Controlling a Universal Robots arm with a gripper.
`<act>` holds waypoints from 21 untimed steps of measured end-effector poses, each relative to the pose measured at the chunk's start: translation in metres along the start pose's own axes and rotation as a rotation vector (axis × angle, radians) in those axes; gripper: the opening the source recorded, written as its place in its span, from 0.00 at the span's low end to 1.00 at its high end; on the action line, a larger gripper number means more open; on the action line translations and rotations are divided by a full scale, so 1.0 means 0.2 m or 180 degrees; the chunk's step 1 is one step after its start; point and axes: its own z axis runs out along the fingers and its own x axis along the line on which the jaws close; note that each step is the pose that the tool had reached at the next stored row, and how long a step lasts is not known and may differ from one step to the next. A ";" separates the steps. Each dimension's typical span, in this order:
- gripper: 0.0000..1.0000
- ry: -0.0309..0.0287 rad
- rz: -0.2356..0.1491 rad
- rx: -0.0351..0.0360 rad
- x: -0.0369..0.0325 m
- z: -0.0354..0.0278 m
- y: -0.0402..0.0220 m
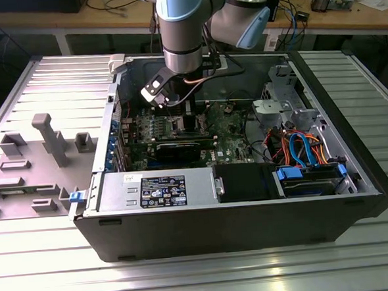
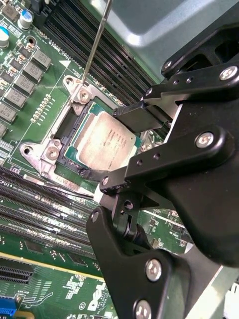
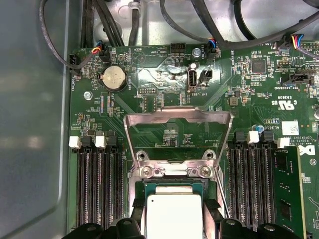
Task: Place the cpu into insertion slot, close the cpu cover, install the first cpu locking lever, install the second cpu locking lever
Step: 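Place the cpu into insertion slot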
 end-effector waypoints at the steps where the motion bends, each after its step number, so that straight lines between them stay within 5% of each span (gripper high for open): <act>1: 0.54 -0.0001 0.0000 0.0001 0.000 0.002 0.000; 21: 0.62 0.0000 -0.0001 0.0000 0.000 0.016 0.002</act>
